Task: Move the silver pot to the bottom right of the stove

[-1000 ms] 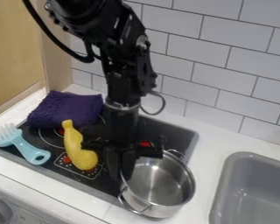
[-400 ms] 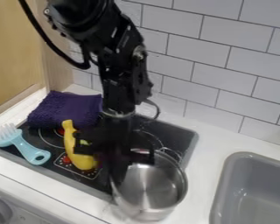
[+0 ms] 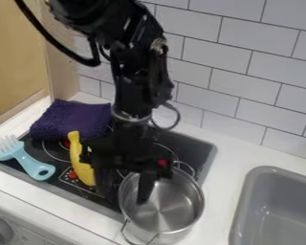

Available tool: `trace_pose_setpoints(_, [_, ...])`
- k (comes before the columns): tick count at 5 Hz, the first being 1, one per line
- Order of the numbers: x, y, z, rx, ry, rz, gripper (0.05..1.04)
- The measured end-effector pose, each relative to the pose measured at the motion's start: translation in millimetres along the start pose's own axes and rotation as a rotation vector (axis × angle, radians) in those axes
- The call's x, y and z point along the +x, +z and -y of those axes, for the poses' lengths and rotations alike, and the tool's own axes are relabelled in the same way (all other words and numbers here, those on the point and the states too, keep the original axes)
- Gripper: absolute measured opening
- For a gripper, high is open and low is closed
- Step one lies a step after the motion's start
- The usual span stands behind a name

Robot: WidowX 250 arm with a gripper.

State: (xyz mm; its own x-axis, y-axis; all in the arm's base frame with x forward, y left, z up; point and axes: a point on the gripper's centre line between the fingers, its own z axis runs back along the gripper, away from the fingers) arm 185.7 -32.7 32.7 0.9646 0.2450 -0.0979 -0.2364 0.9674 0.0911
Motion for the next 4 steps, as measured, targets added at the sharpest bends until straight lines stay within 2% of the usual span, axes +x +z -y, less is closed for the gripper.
trace_pose_setpoints(1, [-0.5,11.5,0.0,-0.015,0.008,0.013,1.018])
trace_pose_setpoints(2, [6.0,33.4,-0.6,-0.041,0.02,0.059,1.009])
trace_pose_setpoints(3, [17.9,53.5,-1.6,-0.029,0.025,0.075,0.999])
trace_pose_setpoints(4, [30.5,52.8,-14.7,0.008,0.045,0.014,0.999])
